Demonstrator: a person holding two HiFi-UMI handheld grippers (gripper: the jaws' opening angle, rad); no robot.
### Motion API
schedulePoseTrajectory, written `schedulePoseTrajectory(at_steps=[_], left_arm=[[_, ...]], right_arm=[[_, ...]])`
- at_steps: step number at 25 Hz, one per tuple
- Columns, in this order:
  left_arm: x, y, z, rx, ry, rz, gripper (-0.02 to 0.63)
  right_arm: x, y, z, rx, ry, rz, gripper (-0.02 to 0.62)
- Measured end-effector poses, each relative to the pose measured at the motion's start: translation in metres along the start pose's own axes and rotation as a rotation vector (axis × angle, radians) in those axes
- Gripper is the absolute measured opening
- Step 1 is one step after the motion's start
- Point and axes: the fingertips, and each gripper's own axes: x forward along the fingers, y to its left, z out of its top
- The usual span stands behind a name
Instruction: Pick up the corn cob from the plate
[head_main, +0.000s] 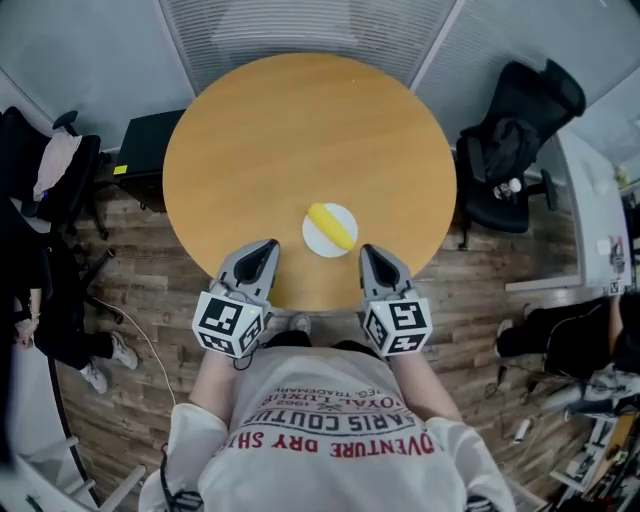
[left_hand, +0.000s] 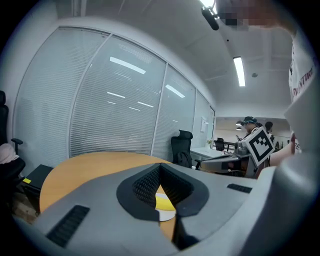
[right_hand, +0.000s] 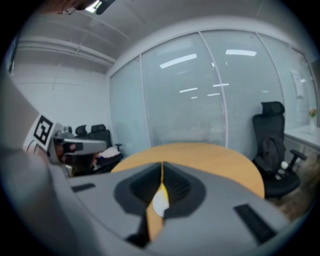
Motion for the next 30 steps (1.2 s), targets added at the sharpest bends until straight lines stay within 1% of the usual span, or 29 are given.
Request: schedulePoseTrajectory(at_steps=[3,6,11,14,17,18,19,20,23,27,30], left_arm=[[0.011,0.010,-0.003,-0.018,-0.004,-0.006,0.035],[0.023,0.018,-0.007,-0.019,0.005,0.013,0.035],[0.037,0.037,-0.018,-0.041,0.021,0.076,0.035],[0.041,0.047,-0.023,-0.060,0.024,0.124,0.035],[0.046,0.056,-0.033,-0.074,0.052,0.163,0.035],[0.046,0.060,-0.037,-0.072,0.066,0.180,0.035],[0.046,0.063,-0.041,-0.068,0.078,0.197,0.035],[0.045,0.065,-0.046,-0.065,0.091,0.212,0.035],[0.044,0.066,-0.058,-0.041,0.128,0.238,0.035],[0.046,0.068,-0.066,-0.032,0.151,0.261,0.035],[0.045,0.073,-0.068,-0.043,0.150,0.287,0.035]], right_arm=[[0.019,-0.002,-0.004,-0.004,0.041,0.024,0.029],[0.040,-0.006,-0.012,-0.028,0.097,0.071,0.029],[0.079,-0.008,-0.034,-0.084,0.212,0.172,0.030],[0.100,-0.009,-0.057,-0.114,0.298,0.236,0.031],[0.119,-0.015,-0.084,-0.133,0.393,0.279,0.033],[0.125,-0.016,-0.094,-0.134,0.429,0.291,0.062],[0.131,-0.017,-0.104,-0.133,0.467,0.304,0.143],[0.137,-0.018,-0.113,-0.129,0.507,0.316,0.180],[0.151,-0.022,-0.135,-0.119,0.599,0.323,0.205],[0.172,-0.024,-0.157,-0.177,0.672,0.321,0.244],[0.184,-0.021,-0.170,-0.217,0.726,0.334,0.249]])
